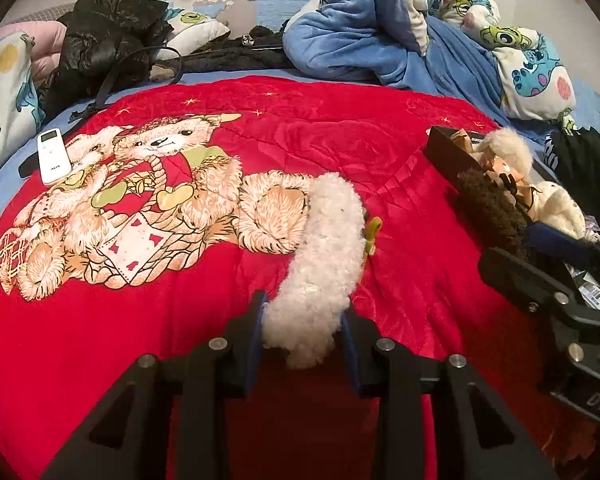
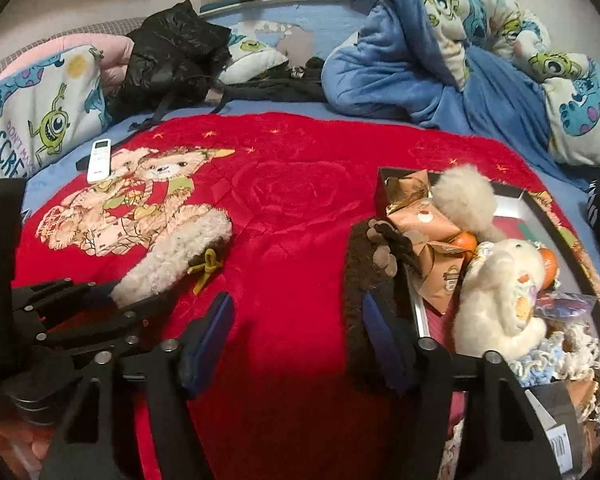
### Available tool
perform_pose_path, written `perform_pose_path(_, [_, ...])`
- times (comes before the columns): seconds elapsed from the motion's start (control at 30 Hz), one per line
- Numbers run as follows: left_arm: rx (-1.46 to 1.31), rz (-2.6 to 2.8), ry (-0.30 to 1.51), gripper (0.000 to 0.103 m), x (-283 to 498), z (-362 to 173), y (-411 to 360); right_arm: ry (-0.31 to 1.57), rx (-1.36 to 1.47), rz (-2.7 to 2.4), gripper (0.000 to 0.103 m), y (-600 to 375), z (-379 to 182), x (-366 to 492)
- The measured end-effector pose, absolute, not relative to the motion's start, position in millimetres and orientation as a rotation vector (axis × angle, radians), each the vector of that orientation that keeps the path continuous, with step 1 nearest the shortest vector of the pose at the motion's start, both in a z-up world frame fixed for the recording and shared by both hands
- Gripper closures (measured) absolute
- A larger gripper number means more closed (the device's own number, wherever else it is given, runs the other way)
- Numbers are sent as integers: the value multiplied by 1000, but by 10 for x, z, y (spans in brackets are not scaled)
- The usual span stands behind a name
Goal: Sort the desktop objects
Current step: 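Hold the fuzzy strip in the left gripper while the right grasps the monkey keychain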
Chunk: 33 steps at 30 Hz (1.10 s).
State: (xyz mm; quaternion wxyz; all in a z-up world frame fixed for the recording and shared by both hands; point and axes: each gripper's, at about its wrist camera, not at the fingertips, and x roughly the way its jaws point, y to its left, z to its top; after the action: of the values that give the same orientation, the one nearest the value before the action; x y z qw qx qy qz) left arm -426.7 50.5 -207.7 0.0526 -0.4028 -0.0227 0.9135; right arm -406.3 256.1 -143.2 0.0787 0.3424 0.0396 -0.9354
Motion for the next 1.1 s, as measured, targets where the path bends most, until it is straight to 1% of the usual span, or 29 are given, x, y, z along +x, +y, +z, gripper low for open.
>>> perform_pose_path(0.03, [-1224,2779,-65,68,-4259,-2071,516,137,1019,-2827,25,2567,-1419,-4053])
perform_pose_path(0.07, [-1222,2777,-63,68,-4258,-2071,515,142,1007,-2845,25,2577,-1408,-4047])
perform_pose_path(0.13, [-1217,2775,-69,68,-4249,-2066,512,123,1005,-2835,21,2613,-1417,-4066])
perform_pose_path(0.2, [-1215,2773,-76,68,-4248,-2067,505,119,1050,-2815,22,2611,-1470,-4131])
perform_pose_path(0.27, [-1213,2769,-83,68,-4248,-2068,490,169,1072,-2841,22,2546,-1508,-4164])
perform_pose_path(0.3, [-1212,2768,-88,68,-4247,-2069,484,186,1087,-2858,24,2511,-1519,-4183])
perform_pose_path(0.37, [-1212,2763,-101,68,-4251,-2072,472,200,1114,-2936,46,2493,-1530,-4216])
perform_pose_path(0.4, [-1211,2760,-109,68,-4249,-2073,466,201,1128,-2976,64,2501,-1534,-4224])
perform_pose_path(0.43, [-1208,2757,-116,68,-4246,-2072,460,184,1144,-2996,79,2529,-1541,-4245])
perform_pose_path(0.5, [-1206,2755,-123,68,-4245,-2072,453,108,1191,-2946,83,2607,-1617,-4287])
perform_pose_path(0.63, [-1198,2758,-123,70,-4234,-2064,451,143,1177,-2956,84,2580,-1618,-4272])
perform_pose_path(0.77, [-1169,2774,-141,71,-4197,-2022,426,29,1137,-2940,87,2688,-1579,-4224])
perform_pose_path(0.87, [-1132,2797,-145,71,-4120,-1970,405,-20,1103,-2911,91,2702,-1541,-4154])
perform_pose_path(0.9, [-1120,2805,-148,71,-4088,-1952,396,-31,1096,-2900,97,2700,-1536,-4142])
perform_pose_path(0.93, [-1111,2810,-154,71,-4066,-1934,375,-41,1090,-2890,98,2699,-1529,-4128])
perform_pose_path(1.03, [-1094,2805,-173,72,-4031,-1905,340,-19,1094,-2880,96,2674,-1523,-4103])
perform_pose_path(1.07, [-1100,2801,-176,72,-4052,-1909,336,1,1108,-2891,95,2666,-1537,-4115])
perform_pose_path(1.1, [-1116,2793,-172,72,-4068,-1932,342,16,1127,-2892,90,2666,-1555,-4138])
